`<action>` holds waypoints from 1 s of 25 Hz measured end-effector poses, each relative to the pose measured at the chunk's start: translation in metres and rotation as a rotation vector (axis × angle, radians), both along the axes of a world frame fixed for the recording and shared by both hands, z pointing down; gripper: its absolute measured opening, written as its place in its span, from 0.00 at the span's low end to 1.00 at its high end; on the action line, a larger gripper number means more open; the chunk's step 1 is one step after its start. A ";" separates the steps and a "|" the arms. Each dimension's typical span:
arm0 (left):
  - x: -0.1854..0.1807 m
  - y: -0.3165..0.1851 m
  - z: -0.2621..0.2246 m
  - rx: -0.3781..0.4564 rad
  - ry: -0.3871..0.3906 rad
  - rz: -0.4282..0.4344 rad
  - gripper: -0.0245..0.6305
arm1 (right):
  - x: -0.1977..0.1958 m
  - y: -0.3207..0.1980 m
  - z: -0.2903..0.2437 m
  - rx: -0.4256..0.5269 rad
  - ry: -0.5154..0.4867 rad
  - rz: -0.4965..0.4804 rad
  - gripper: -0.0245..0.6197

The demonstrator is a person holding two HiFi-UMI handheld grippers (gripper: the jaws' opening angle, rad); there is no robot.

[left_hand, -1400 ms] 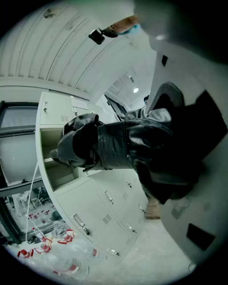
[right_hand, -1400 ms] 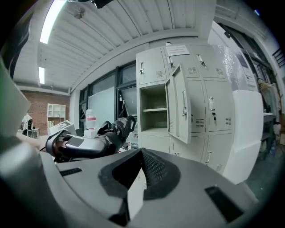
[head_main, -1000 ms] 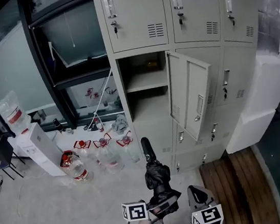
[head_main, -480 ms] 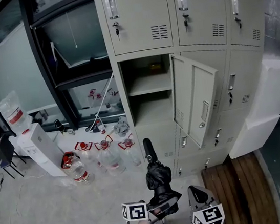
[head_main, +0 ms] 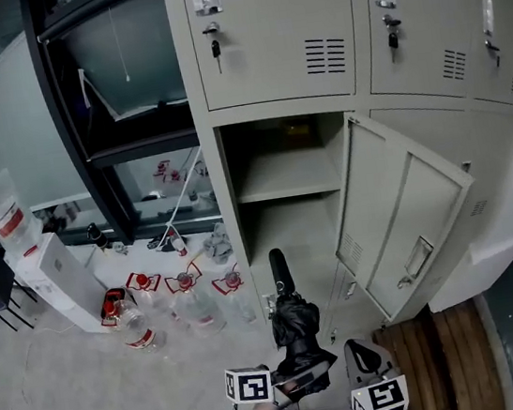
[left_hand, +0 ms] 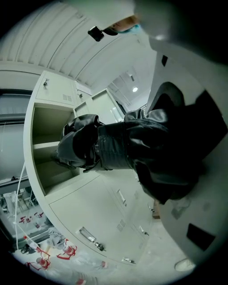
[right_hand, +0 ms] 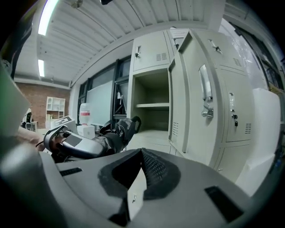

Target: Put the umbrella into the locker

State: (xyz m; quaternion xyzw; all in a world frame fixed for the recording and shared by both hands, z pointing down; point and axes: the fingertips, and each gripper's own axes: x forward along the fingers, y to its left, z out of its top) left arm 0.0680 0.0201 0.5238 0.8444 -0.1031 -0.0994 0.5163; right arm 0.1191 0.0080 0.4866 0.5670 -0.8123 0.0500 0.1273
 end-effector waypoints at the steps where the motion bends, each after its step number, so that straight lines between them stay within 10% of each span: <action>1: 0.000 -0.015 -0.002 -0.004 0.005 0.007 0.46 | 0.000 -0.016 -0.002 0.002 -0.001 0.008 0.04; 25: 0.006 -0.174 -0.004 -0.041 0.053 0.151 0.46 | -0.007 -0.173 0.001 -0.013 0.018 0.142 0.04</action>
